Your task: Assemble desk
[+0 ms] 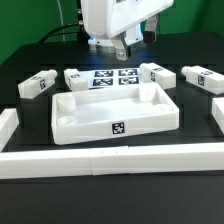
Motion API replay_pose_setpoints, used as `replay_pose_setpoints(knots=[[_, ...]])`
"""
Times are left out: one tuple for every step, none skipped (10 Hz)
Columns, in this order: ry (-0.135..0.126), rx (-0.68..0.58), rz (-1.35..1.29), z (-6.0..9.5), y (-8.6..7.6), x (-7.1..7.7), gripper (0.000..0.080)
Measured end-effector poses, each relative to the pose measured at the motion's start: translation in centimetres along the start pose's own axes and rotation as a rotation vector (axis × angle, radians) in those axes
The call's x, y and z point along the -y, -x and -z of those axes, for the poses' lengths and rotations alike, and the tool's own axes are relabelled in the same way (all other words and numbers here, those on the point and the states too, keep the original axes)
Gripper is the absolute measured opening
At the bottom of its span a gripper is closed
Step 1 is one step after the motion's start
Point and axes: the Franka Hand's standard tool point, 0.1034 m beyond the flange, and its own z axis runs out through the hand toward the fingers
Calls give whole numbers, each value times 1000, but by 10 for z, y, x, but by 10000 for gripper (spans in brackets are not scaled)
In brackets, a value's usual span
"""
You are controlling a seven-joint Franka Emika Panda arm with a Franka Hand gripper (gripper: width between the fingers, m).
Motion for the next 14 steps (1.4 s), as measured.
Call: replay_pose_setpoints(knots=[[0,0,0,0,0,0,650],[0,0,1,0,0,0,650],[0,0,1,0,0,0,650],[0,0,0,0,0,0,650],[-1,1,4,-1,0,0,650],[0,1,32,-1,1,0,650],[9,-5,121,-5,11,0,650],[25,-10,212,-11,26,3,650],[55,-22,332,-16,37,7,650],[56,-22,395,-20,48,8,650],[52,-16,441,-20,53,4,650],[54,-10,498,-20,53,5,650],[54,-8,535,-21,53,5,650],[60,-3,628,-24,56,4,650]])
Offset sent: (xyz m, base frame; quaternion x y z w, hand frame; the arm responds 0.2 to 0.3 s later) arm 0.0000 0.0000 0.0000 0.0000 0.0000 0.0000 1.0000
